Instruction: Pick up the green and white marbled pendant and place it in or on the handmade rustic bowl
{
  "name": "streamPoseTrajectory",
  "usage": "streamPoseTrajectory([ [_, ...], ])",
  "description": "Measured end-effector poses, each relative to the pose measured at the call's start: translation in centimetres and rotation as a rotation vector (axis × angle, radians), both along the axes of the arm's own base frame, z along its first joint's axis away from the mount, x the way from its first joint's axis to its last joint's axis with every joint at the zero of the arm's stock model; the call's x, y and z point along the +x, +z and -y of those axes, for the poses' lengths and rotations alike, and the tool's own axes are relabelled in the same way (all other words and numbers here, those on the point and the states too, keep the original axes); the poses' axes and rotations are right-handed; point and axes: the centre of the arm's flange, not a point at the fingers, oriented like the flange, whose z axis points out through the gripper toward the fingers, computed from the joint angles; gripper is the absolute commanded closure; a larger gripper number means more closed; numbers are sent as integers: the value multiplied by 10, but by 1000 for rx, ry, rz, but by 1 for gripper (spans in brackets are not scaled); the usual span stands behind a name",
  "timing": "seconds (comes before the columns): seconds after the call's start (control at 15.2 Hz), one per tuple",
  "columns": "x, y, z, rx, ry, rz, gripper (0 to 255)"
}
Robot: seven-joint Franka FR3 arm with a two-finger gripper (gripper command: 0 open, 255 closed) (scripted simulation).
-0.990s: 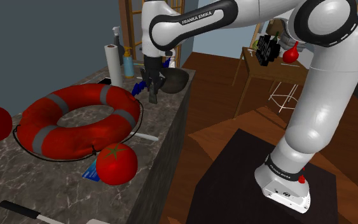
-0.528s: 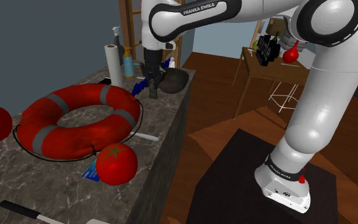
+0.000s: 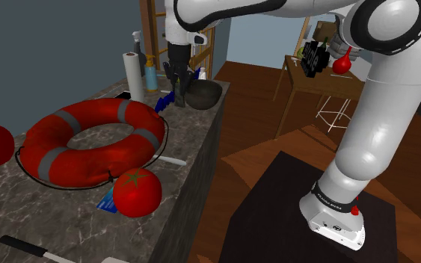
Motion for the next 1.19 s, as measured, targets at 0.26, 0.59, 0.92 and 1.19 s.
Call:
streamPoseTrajectory([
  [0.26,0,21,1,0,0,0,255],
  [0.59,-1,48,2,0,0,0,255],
  [0.92,0,74,0,0,0,0,255],
  [1.19,-1,95,1,0,0,0,255],
])
